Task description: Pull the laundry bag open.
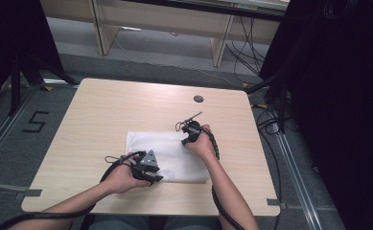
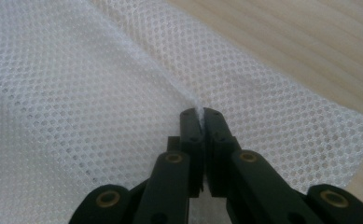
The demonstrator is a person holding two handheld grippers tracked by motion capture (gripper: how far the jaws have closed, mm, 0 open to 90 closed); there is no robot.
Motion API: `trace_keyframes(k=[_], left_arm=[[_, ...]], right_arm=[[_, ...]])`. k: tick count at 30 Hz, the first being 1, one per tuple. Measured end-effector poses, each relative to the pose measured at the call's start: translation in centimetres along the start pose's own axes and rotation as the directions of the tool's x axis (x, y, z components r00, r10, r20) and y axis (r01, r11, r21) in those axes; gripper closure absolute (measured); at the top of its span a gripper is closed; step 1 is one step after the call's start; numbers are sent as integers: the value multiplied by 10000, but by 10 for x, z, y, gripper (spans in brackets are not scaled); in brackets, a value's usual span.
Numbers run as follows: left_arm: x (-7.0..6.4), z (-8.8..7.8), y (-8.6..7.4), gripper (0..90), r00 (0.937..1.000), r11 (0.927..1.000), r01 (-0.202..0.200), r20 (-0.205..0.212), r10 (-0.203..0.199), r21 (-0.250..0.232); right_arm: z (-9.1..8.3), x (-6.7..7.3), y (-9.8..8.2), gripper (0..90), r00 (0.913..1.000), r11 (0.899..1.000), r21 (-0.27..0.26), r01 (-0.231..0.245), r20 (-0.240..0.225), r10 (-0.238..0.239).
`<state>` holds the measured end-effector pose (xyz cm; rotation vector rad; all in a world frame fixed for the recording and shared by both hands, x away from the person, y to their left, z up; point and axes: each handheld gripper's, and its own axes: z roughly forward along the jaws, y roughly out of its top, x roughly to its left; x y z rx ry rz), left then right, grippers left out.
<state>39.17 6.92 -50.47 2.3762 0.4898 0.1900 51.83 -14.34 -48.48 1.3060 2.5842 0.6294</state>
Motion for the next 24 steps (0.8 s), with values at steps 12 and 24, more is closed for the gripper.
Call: trace_keyframes(k=[12, 24], left_arm=[[-1, 0, 0, 625, 9995, 10000, -9, -304, 10, 34], [0, 3, 4, 647, 9992, 9998, 155, -371, -151, 112]], right_arm=[[-16, 5, 3, 900, 9997, 9987, -484, 185, 168, -177], [-62, 20, 0, 900, 9981, 9902, -1349, 367, -442, -431]])
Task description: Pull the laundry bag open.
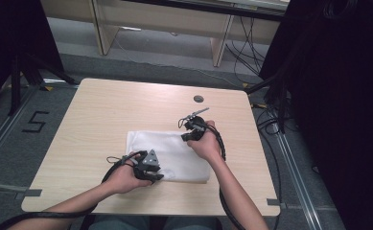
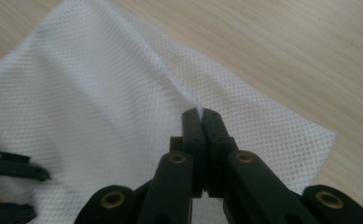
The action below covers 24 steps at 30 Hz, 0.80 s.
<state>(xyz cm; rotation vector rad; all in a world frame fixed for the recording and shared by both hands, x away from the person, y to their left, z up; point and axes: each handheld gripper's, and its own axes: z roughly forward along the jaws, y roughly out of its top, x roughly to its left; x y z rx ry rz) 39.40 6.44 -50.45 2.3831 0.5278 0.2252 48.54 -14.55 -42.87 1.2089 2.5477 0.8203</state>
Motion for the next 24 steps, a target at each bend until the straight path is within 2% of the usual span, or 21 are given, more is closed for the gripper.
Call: trace_keyframes(k=[3, 5, 6, 7, 8, 11, 13, 14, 15, 17, 18, 20, 23, 24], left_arm=[[3, 0, 1, 649, 9999, 9999, -164, -41, 164, 38], [1, 3, 0, 649, 9993, 9990, 322, -172, -327, -322], [1, 3, 0, 649, 9994, 9990, 295, -195, -301, -332], [4, 1, 1, 649, 9998, 9999, -158, -119, 159, 49], [2, 3, 1, 649, 9991, 9987, 368, -179, -374, -362], [5, 3, 1, 648, 9990, 9990, 296, -334, -308, -334], [6, 4, 1, 647, 9980, 9980, 469, -398, -486, -416], [6, 3, 1, 644, 9980, 9984, 397, -467, -415, -394], [6, 4, 0, 643, 9975, 9978, 484, -495, -507, -455], [6, 4, 0, 641, 9961, 9969, 631, -585, -658, -472], [6, 4, 1, 640, 9958, 9969, 652, -616, -678, -433], [6, 3, 0, 636, 9960, 9974, 574, -654, -603, -446], [6, 3, 0, 630, 9953, 9969, 633, -697, -665, -469], [6, 2, -1, 629, 9958, 9974, 540, -715, -573, -469]], right_arm=[[-12, 6, -2, 900, 9997, 9997, -218, 93, -230, -98], [-19, 11, -5, 900, 9990, 9992, -388, 131, -413, -147], [-23, 14, -6, 900, 9985, 9989, -456, 128, -528, -152], [-25, 16, -7, 900, 9984, 9979, -631, 155, -540, -189], [-29, 19, -8, 900, 9973, 9980, -591, 214, -682, -255], [-39, 27, -12, 900, 9956, 9980, -580, 268, -879, -319], [-43, 32, -15, 900, 9949, 9975, -615, 337, -927, -394], [-44, 35, -17, 900, 9945, 9970, -707, 317, -971, -385], [-47, 37, -18, 900, 9934, 9978, -543, 370, -1063, -426], [-47, 41, -22, 900, 9897, 9965, -752, 355, -1358, -455], [-48, 42, -23, 900, 9885, 9971, -592, 470, -1408, -549], [-48, 46, -27, 900, 9873, 9978, -520, 404, -1512, -478], [-50, 49, -32, 900, 9874, 9978, -496, 448, -1493, -518], [-50, 50, -35, 900, 9874, 9978, -475, 461, -1495, -528]])
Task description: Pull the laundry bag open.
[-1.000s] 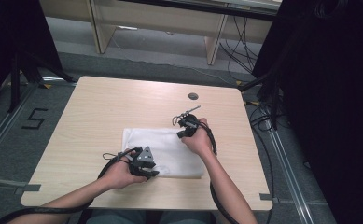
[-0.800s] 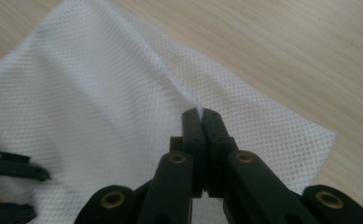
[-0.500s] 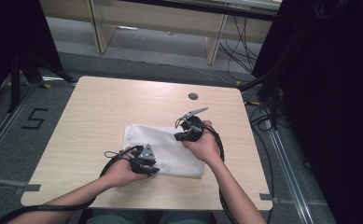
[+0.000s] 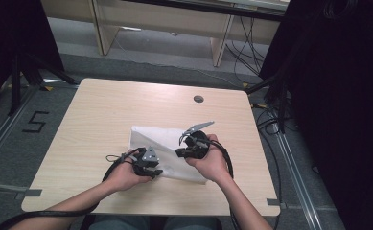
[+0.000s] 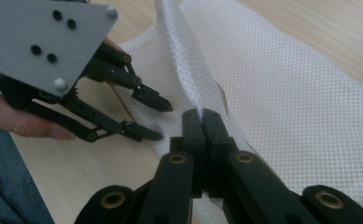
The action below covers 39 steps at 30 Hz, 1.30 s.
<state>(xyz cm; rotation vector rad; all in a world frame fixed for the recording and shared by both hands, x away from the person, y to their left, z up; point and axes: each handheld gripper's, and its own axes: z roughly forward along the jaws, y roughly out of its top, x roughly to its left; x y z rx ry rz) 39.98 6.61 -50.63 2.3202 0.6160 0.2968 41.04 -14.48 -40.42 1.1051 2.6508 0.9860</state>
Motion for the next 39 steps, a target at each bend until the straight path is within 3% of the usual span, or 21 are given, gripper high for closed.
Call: trace_keyframes(k=[2, 5, 6, 9, 10, 11, 12, 17, 20, 21, 22, 23, 24, 27, 31, 33, 34, 35, 36, 38, 39], left_arm=[[-2, -4, 0, 636, 9999, 9997, -138, -73, 140, 215], [-9, -20, 0, 647, 9978, 9973, -637, -141, 642, 363], [-11, -28, -1, 670, 9973, 9963, -729, 95, 726, 460], [-13, -42, -8, 743, 9979, 9973, -618, 242, 609, 403], [-15, -43, -11, 763, 9985, 9988, -330, 458, 313, 365], [-14, -44, -13, 789, 9969, 9982, -367, 713, 332, 479], [-15, -44, -14, 808, 9952, 9964, -492, 878, 431, 686], [-23, -30, -2, 869, 9879, 9954, -715, 1418, 620, 632], [-28, -22, 3, 885, 9873, 9949, -680, 1488, 563, 747], [-29, -18, 4, 886, 9871, 9956, -706, 1481, 608, 622], [-29, -16, 5, 887, 9866, 9928, -836, 1475, 703, 854], [-29, -12, 6, 888, 9868, 9916, -893, 1435, 753, 932], [-29, -10, 6, 889, 9877, 9919, -818, 1410, 677, 969], [-27, -4, 9, 892, 9887, 9899, -887, 1302, 741, 1106], [-26, 1, 11, 892, 9934, 9944, -497, 1080, 395, 935], [-23, 1, 14, 893, 9924, 9904, -782, 1034, 665, 1140], [-23, 3, 15, 893, 9943, 9936, -522, 979, 424, 1002], [-22, 5, 15, 892, 9948, 9942, -467, 949, 375, 964], [-20, 4, 17, 893, 9938, 9907, -745, 905, 643, 1135], [-17, 6, 18, 892, 9953, 9914, -740, 710, 665, 1078], [-17, 8, 18, 892, 9965, 9934, -590, 642, 529, 984]], right_arm=[[1, 4, -5, 900, 9997, 9997, -38, -226, -26, 225], [3, 3, -11, 900, 10000, 10000, 32, -60, -22, 60], [4, 4, -13, 900, 9997, 9998, 38, -209, -98, 209], [6, 2, -18, 900, 9994, 9996, 42, -261, 215, 260], [4, 2, -18, 900, 9994, 9990, 272, -342, 117, 339], [8, 2, -19, 900, 9995, 9994, -172, -305, 21, 305], [4, 1, -18, 900, 9998, 9997, 134, -216, -46, 216], [2, -1, -16, 900, 9998, 9998, -43, -199, 89, 200], [2, 0, -15, 900, 9999, 9999, -83, -116, 48, 116], [2, 3, -15, 900, 9991, 9989, -163, -429, -41, 428], [1, 2, -15, 900, 9997, 9995, -237, -230, -15, 229], [1, 3, -14, 900, 9991, 9993, -203, -318, 263, 323], [-2, 4, -13, 900, 9999, 9998, -153, -95, -73, 94], [-4, 5, -12, 900, 9999, 9989, -453, 75, -87, -79], [-12, 11, -9, 900, 9992, 9988, -347, -342, -203, 335], [-13, 11, -9, 900, 9996, 9980, -637, 26, -281, -44], [-16, 13, -7, 900, 9993, 9987, -505, -107, -374, 88], [-15, 11, -7, 900, 9994, 9971, -708, 284, -194, -299], [-17, 15, -6, 900, 9994, 9982, -592, -134, -324, 115], [-16, 15, -5, 900, 9995, 9969, -760, 197, -226, -215], [-17, 16, -4, 900, 9993, 9976, -683, 60, -353, -84]])
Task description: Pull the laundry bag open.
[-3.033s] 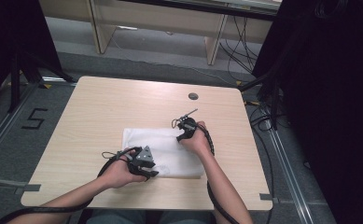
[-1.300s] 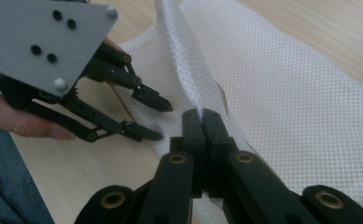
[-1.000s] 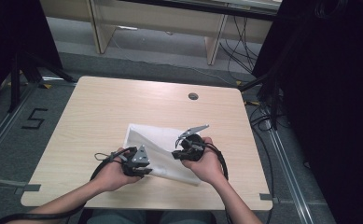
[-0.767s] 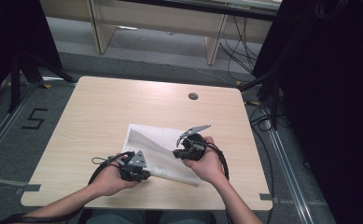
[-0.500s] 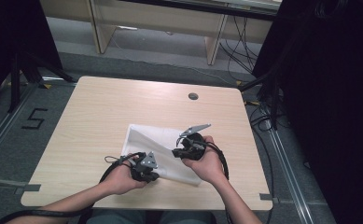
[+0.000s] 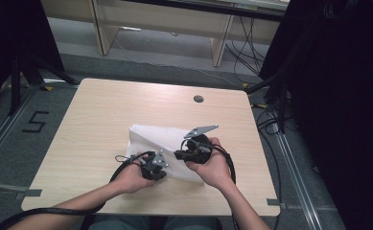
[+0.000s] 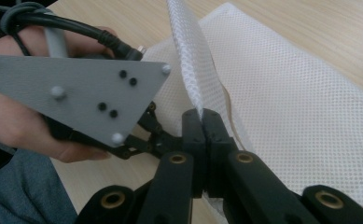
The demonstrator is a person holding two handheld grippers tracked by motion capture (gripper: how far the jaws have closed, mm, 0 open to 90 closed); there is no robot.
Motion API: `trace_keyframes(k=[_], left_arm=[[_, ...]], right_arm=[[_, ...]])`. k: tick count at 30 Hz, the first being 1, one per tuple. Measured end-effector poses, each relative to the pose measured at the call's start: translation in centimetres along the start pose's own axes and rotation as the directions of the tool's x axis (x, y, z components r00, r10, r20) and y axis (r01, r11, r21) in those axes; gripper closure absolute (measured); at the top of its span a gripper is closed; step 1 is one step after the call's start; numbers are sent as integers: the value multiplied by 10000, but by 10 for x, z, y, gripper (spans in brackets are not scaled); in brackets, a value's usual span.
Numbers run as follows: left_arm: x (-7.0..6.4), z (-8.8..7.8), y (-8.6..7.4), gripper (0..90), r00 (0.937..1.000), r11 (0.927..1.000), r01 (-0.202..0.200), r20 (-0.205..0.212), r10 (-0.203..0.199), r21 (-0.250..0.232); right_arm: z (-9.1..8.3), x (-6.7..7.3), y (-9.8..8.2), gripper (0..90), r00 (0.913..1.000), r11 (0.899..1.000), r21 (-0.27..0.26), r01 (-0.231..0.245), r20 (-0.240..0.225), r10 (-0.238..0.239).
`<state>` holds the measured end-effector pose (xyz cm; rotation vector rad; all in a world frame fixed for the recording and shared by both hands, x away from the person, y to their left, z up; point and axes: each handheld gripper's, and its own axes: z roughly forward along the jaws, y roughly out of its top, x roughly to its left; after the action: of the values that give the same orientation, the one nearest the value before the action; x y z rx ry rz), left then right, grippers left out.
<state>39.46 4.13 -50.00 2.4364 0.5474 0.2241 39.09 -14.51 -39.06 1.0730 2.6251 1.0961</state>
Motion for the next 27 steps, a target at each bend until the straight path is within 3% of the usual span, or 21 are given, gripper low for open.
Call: trace_keyframes(k=[2, 3, 4, 5, 7, 8, 10, 11, 13, 15, 16, 17, 18, 19, 21, 23, 26, 27], left_arm=[[4, 0, 1, 891, 9998, 9997, -179, -30, 180, 141], [5, 0, 1, 891, 10000, 9999, -76, -35, 77, 96], [8, 0, 2, 891, 9997, 9997, -237, -56, 238, 114], [10, 1, 2, 890, 9998, 9997, -201, -46, 202, 108], [11, 1, 2, 890, 9998, 10000, 15, -208, -16, -45], [12, 0, 2, 889, 9997, 10000, 3, -226, -3, -30], [14, -4, 1, 885, 9995, 9997, -186, -251, 189, 125], [13, -5, -1, 882, 9996, 10000, 6, -294, -7, -41], [11, -11, -4, 877, 9985, 9991, 401, -368, -407, -160], [13, -21, -9, 875, 9987, 9986, 413, -301, -423, -335], [13, -27, -12, 875, 9980, 9977, 560, -264, -570, -389], [16, -34, -15, 874, 9994, 9994, 283, -182, -287, -203], [16, -39, -18, 875, 9976, 9966, 654, -193, -665, -508], [18, -45, -21, 874, 9971, 9957, 692, -263, -709, -615], [23, -58, -29, 872, 9928, 9894, 1082, -405, -1126, -966], [31, -71, -37, 869, 9879, 9824, 1364, -558, -1445, -1275], [44, -92, -52, 855, 9767, 9702, 1746, -950, -1923, -1679], [48, -98, -57, 851, 9693, 9633, 1947, -1141, -2178, -1846]], right_arm=[[0, 0, 1, 900, 9999, 9999, -77, 132, 22, -132], [0, 2, 1, 900, 9999, 10000, 0, -38, 150, 38], [-1, 4, 1, 900, 9995, 9995, 102, -296, 62, 295], [0, 3, 1, 900, 10000, 10000, -66, -16, 37, 16], [1, 3, 1, 900, 9999, 10000, -59, -69, 138, 70], [3, 4, 0, 900, 9998, 9996, -253, -141, 156, 145], [0, 6, 0, 900, 9999, 9999, 41, -168, -23, 168], [0, 5, 0, 900, 10000, 10000, -74, -2, -23, 2], [0, 6, 0, 900, 10000, 10000, -80, -48, -71, 47], [0, 5, -2, 900, 9999, 9999, -85, -110, -32, 110], [4, 5, -3, 900, 9999, 9989, -452, -107, 29, 109], [1, 3, -3, 900, 10000, 9999, -142, 9, 0, -9], [2, 3, -3, 900, 10000, 9999, -96, -52, -84, 51], [1, 4, -4, 900, 9998, 9998, -64, -177, -81, 176], [3, 4, -5, 900, 10000, 9993, -370, -16, -83, 13], [2, 5, -6, 900, 9998, 9995, -252, 189, -32, -190], [1, 8, -9, 900, 9999, 9997, -232, 95, -104, -98], [2, 8, -11, 900, 9997, 9988, -435, 227, -78, -230]])
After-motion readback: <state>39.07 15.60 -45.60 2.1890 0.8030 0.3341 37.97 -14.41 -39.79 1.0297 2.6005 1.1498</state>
